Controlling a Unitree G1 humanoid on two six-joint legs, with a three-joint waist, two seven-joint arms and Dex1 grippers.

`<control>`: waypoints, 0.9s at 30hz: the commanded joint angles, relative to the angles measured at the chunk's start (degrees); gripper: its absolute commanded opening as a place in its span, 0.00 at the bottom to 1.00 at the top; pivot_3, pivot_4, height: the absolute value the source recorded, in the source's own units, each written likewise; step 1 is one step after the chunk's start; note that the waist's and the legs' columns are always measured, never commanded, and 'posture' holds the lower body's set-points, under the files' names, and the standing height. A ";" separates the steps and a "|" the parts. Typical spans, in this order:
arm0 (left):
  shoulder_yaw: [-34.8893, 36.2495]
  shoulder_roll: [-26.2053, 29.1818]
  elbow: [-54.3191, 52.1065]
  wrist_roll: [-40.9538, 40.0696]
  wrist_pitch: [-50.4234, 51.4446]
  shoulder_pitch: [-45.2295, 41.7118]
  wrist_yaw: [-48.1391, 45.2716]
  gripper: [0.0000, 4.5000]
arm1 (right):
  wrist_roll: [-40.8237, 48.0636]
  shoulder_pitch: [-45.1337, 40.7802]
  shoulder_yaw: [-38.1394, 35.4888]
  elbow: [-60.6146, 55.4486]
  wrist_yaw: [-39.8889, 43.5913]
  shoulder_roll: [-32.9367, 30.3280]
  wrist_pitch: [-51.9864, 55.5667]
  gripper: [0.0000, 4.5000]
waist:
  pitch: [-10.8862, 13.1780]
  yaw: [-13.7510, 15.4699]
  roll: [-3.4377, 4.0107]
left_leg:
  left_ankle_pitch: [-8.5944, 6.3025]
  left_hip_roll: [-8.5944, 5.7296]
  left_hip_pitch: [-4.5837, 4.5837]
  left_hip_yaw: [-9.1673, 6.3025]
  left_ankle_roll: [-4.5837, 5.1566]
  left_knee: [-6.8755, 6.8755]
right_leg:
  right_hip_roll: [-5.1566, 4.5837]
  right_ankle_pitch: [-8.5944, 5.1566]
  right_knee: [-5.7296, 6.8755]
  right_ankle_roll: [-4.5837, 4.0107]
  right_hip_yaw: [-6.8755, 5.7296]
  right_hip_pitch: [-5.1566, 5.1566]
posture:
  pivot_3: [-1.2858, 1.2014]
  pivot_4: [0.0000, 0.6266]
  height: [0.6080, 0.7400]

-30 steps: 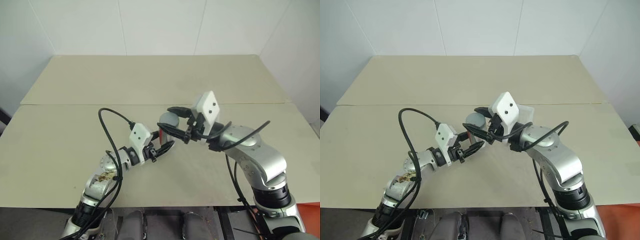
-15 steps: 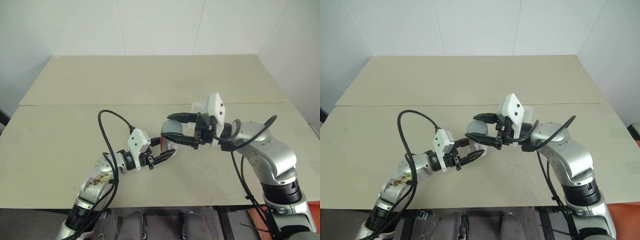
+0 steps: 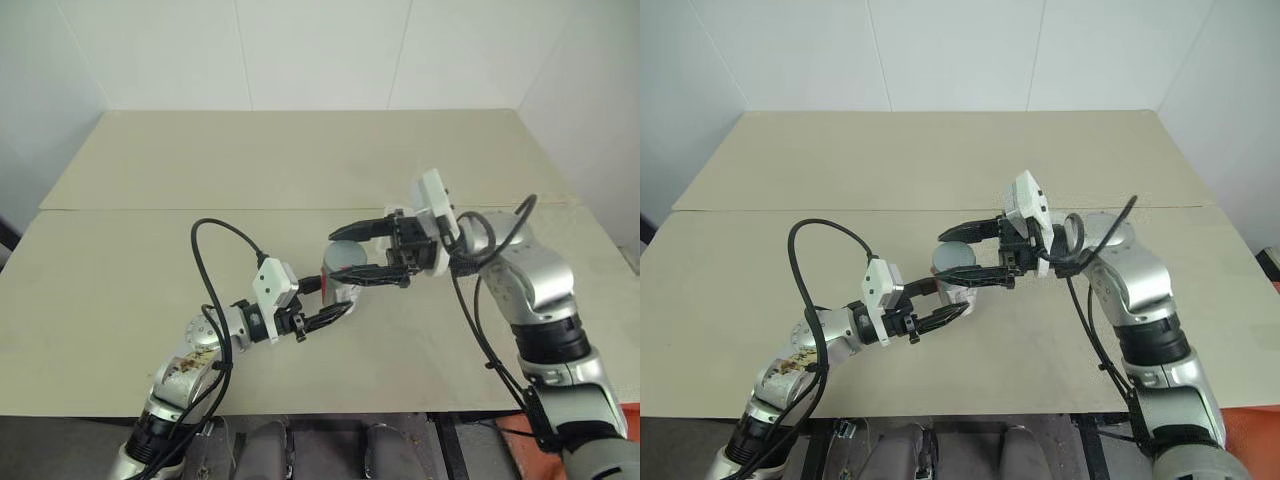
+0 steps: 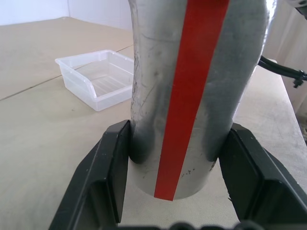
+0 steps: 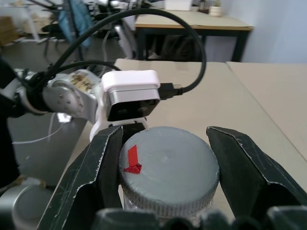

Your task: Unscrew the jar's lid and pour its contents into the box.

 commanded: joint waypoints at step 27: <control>-0.23 -0.01 -3.27 -0.40 -1.97 0.40 -0.44 0.54 | 14.16 -24.17 24.80 34.42 17.36 -1.75 -24.65 0.62 | 0.02 -0.45 0.03 | 0.02 0.05 -0.01 0.03 -0.04 -0.01 | -0.02 0.01 0.04 -0.02 -0.01 -0.08 | 0.52 0.24 1.00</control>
